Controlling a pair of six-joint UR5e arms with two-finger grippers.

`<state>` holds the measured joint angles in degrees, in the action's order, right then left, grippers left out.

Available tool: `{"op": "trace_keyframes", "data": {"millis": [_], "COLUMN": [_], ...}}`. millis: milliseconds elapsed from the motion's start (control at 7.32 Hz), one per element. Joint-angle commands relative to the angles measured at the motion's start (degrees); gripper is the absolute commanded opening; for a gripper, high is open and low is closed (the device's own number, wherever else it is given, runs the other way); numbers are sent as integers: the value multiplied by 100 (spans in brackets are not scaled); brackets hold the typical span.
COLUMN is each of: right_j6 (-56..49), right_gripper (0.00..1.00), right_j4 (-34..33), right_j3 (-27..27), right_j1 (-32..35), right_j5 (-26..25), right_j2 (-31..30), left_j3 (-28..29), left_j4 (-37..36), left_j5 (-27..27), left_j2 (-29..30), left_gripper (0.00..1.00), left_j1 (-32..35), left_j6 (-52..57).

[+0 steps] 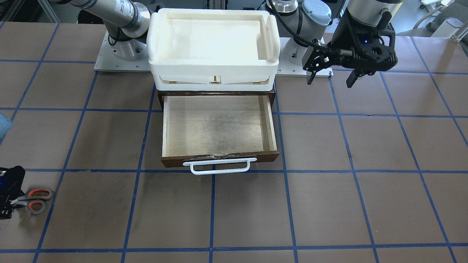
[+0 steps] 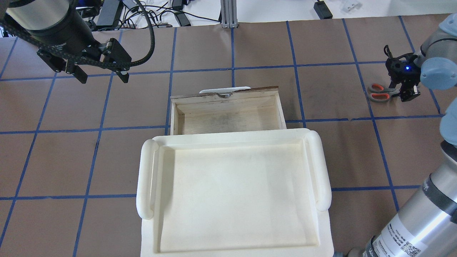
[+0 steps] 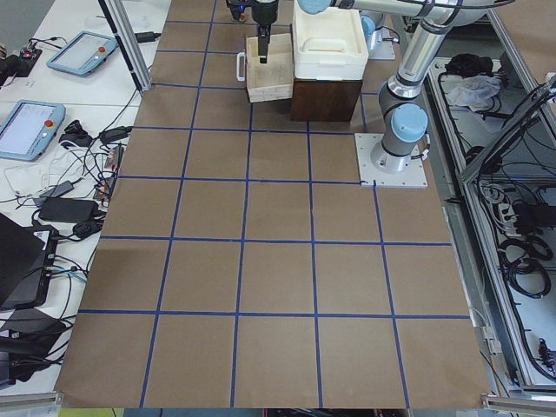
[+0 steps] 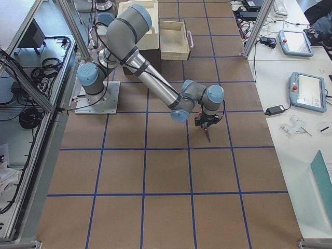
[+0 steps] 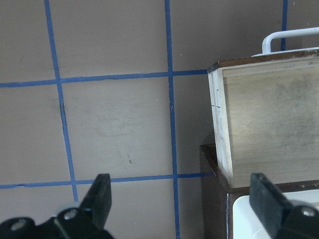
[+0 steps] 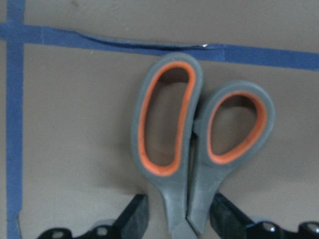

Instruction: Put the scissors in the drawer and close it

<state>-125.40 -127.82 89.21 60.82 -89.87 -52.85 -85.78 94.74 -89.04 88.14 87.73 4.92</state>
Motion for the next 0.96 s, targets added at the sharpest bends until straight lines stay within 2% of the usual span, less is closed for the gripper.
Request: {"op": "trace_keyframes", "data": {"millis": [0, 273, 410, 546, 820], "right_j6": [-28, -46, -37, 68, 121], "right_gripper": [0, 0, 0, 0, 0], "right_j4": [55, 82, 334, 868, 1118], "right_j3": [-9, -17, -9, -17, -17], "right_j1": [0, 8, 43, 70, 410], "right_j5": [-178, -180, -101, 186, 111], "right_j2": [-23, -215, -478, -794, -1182], "left_j3": [0, 0, 0, 0, 0], "left_j4": [-9, 0, 0, 0, 9], "left_j5": [0, -8, 0, -8, -61], "left_j2": [45, -25, -8, 36, -51], "left_gripper": [100, 100, 100, 100, 100], "left_j1": [8, 8, 8, 8, 8], "left_j6": [0, 0, 0, -9, 43]}}
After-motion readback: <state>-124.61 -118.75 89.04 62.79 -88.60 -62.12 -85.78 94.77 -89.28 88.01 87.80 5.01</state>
